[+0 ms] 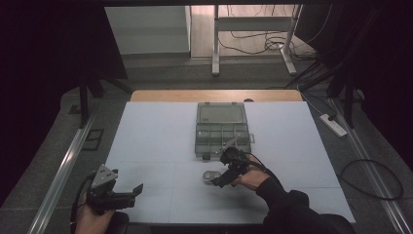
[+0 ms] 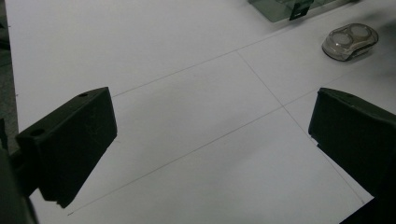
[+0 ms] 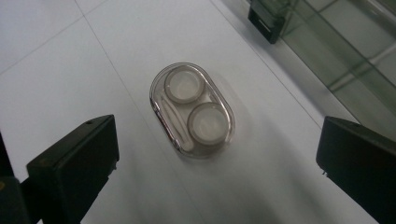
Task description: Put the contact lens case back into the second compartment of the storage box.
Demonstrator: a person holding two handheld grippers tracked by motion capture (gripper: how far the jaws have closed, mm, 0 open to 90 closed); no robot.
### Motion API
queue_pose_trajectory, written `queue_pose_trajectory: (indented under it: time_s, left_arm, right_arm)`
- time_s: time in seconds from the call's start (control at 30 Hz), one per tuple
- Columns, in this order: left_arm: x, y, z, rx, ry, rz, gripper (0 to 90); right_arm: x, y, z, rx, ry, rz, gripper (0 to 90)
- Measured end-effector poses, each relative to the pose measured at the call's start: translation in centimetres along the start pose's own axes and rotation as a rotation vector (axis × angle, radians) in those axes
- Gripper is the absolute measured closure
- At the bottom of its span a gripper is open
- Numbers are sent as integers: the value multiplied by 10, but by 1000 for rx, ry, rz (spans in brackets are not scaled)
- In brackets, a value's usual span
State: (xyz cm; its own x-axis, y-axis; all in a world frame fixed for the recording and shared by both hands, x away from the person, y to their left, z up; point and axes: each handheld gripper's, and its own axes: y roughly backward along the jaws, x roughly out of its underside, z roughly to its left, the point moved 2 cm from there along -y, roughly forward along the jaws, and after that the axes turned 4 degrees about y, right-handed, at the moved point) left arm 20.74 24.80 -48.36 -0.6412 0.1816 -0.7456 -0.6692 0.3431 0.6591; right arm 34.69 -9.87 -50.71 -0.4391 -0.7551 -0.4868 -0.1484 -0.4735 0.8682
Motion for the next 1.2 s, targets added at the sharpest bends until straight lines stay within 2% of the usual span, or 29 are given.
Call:
queue_pose_trajectory:
  time_s: [0.5,0.63,0.8,0.93,1.0,1.07,1.1,1.17,1.2]
  left_arm:
    - [0,0,0,7,-2,-2,9]
    - [0,0,0,8,-5,-2,9]
    - [0,0,0,9,-6,-3,9]
    - [0,0,-1,5,-19,-4,9]
    - [0,0,-2,6,-26,-2,9]
    - [0,0,-3,4,-30,-1,9]
    - [0,0,-3,4,-31,-1,9]
    - [0,0,-3,5,-30,-1,9]
    - [0,0,-3,5,-30,-2,9]
  right_arm:
    - [-13,-28,9,-5,75,75,0]
    - [-11,-36,9,11,95,104,0]
    - [-11,-41,9,34,124,109,0]
    - [-9,-41,10,73,180,106,50]
    - [-9,-41,10,69,188,100,77]
    - [-9,-38,11,54,218,86,171]
    - [-9,-38,11,54,218,86,171]
    - [-9,-36,11,42,238,79,243]
    - [-10,-34,11,31,255,75,350]
